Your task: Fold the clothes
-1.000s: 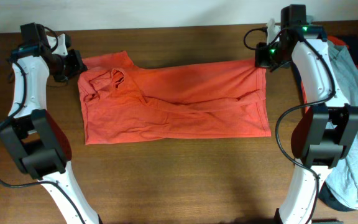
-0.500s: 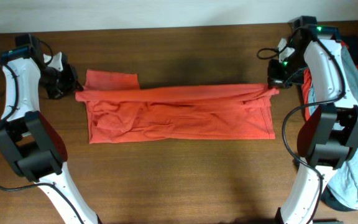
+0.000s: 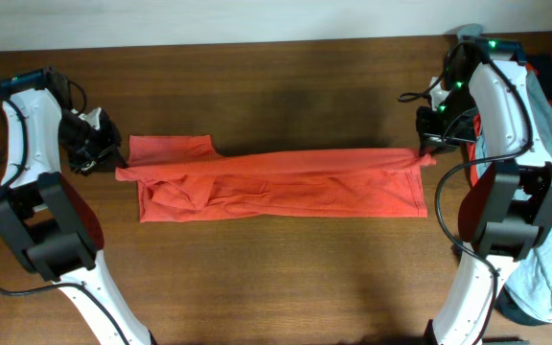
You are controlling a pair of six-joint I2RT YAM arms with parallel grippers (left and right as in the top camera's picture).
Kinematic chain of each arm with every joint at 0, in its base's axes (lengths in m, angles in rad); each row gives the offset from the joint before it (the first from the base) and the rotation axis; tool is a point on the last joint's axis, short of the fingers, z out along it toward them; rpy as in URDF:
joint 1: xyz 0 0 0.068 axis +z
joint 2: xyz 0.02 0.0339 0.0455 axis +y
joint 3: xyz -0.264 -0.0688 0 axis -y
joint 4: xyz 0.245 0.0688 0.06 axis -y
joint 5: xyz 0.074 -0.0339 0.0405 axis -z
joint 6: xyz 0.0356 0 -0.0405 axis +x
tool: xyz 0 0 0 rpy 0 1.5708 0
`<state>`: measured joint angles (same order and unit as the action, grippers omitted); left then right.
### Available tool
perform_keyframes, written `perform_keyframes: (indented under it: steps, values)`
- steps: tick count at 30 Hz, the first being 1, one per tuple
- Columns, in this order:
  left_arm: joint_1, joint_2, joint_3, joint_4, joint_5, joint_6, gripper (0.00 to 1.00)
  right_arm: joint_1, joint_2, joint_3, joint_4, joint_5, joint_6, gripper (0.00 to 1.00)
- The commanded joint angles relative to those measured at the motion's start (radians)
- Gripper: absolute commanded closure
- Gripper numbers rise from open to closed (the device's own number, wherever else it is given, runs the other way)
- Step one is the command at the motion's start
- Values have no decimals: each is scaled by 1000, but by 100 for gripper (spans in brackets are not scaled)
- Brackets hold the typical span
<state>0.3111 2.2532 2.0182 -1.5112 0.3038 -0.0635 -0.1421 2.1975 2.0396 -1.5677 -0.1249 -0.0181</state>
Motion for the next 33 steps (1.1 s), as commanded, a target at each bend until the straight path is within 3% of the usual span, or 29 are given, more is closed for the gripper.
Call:
perform_keyframes:
  steps: [1,5,9,19,28,33]
  values:
    - [5,-38,11,-8,-69,15,85,-9,-30,10,-26,91,-8,85]
    - [4,-37,11,-18,-69,16,80,-9,-30,-24,-35,140,-8,84]
    - [-7,-37,0,-34,-69,16,60,-9,-29,-54,-29,137,-7,84]
    - [-42,-37,-17,61,-35,16,56,0,-29,-54,-25,-86,-78,84]
    - [-151,-37,-23,131,-44,42,51,24,-29,-54,11,-89,-90,82]
    - [-173,-37,-23,142,-190,36,50,24,-29,-54,10,-89,-91,82]
